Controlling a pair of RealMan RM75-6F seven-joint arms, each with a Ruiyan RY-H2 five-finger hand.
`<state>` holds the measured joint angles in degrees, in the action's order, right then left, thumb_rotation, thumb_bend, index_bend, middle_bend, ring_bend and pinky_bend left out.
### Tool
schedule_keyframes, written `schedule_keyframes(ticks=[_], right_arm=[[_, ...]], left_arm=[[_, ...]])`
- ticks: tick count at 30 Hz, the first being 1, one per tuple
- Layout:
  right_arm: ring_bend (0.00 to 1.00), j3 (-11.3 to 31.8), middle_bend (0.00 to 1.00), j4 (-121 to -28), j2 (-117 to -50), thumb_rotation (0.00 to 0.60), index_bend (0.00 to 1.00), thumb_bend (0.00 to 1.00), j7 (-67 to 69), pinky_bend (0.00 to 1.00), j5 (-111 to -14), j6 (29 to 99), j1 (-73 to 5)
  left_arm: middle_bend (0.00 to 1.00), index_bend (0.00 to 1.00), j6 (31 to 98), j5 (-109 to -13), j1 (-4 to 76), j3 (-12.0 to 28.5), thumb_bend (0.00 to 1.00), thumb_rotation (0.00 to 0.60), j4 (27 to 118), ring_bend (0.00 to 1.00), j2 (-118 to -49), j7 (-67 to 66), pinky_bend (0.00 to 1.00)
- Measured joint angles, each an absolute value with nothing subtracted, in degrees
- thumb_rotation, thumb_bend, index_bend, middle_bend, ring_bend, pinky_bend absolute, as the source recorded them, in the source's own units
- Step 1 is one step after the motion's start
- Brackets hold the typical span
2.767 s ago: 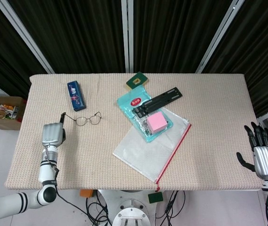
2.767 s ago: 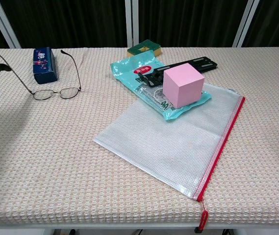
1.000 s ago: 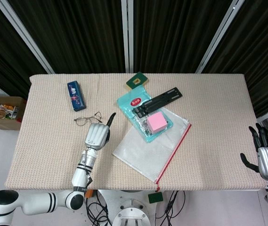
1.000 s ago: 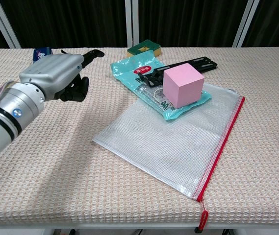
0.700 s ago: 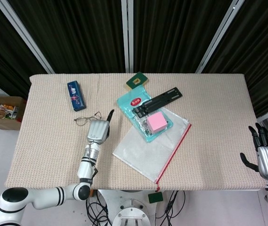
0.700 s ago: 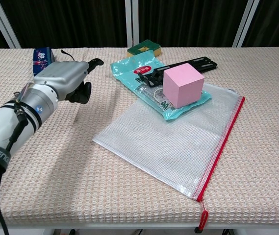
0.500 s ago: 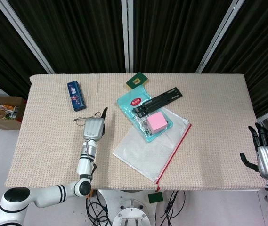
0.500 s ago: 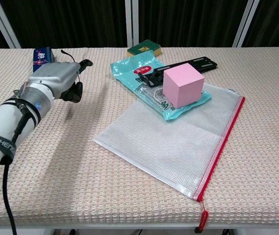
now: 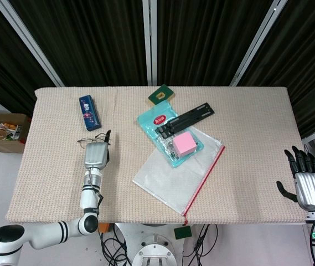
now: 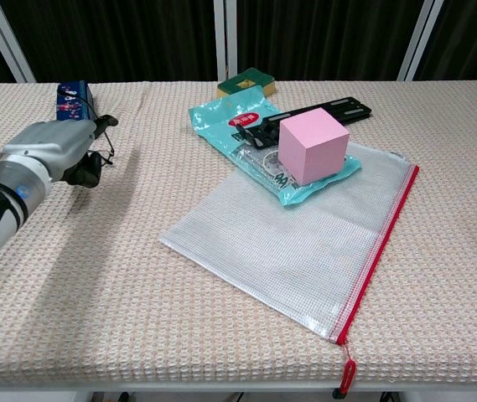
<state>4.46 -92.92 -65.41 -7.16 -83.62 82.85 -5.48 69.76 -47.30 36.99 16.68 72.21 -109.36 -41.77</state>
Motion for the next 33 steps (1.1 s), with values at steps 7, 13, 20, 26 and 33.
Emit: schedule_keyframes(ticks=[7, 13, 20, 26, 33], right_arm=[[0.0, 4.3, 0.0, -93.0, -65.7, 0.6, 0.0, 0.34, -7.8, 0.0, -83.5, 82.4, -5.7], [0.0, 4.3, 0.0, -93.3, -65.8, 0.6, 0.0, 0.34, -8.3, 0.0, -83.4, 82.3, -5.8], [0.0, 4.3, 0.0, -93.5, -65.9, 0.6, 0.0, 0.34, -8.7, 0.0, -83.3, 82.2, -6.0], [0.0, 4.3, 0.0, -93.4, -65.9, 0.6, 0.0, 0.34, -8.6, 0.0, -83.2, 82.1, -6.0], [0.0, 4.3, 0.0, -93.2, -65.8, 0.6, 0.0, 0.34, -8.3, 0.0, -83.1, 82.2, -6.0]], left_arm=[[1.0, 0.0, 69.3, -47.3, 35.2, 16.7, 0.74, 0.6, 73.9, 0.99, -108.0, -37.0, 0.99], [1.0, 0.0, 68.0, -50.1, 33.3, 17.3, 0.75, 0.6, 75.5, 0.99, -106.5, -25.7, 0.99], [1.0, 0.0, 69.5, -57.1, 31.4, 16.8, 0.75, 0.6, 77.3, 0.99, -104.8, -18.3, 0.99], [1.0, 0.0, 70.9, -56.3, 30.8, 17.5, 0.75, 0.6, 77.3, 0.99, -104.6, -18.8, 0.99], [1.0, 0.0, 70.5, -53.2, 30.4, 18.6, 0.75, 0.6, 76.7, 0.99, -104.2, -19.9, 0.99]])
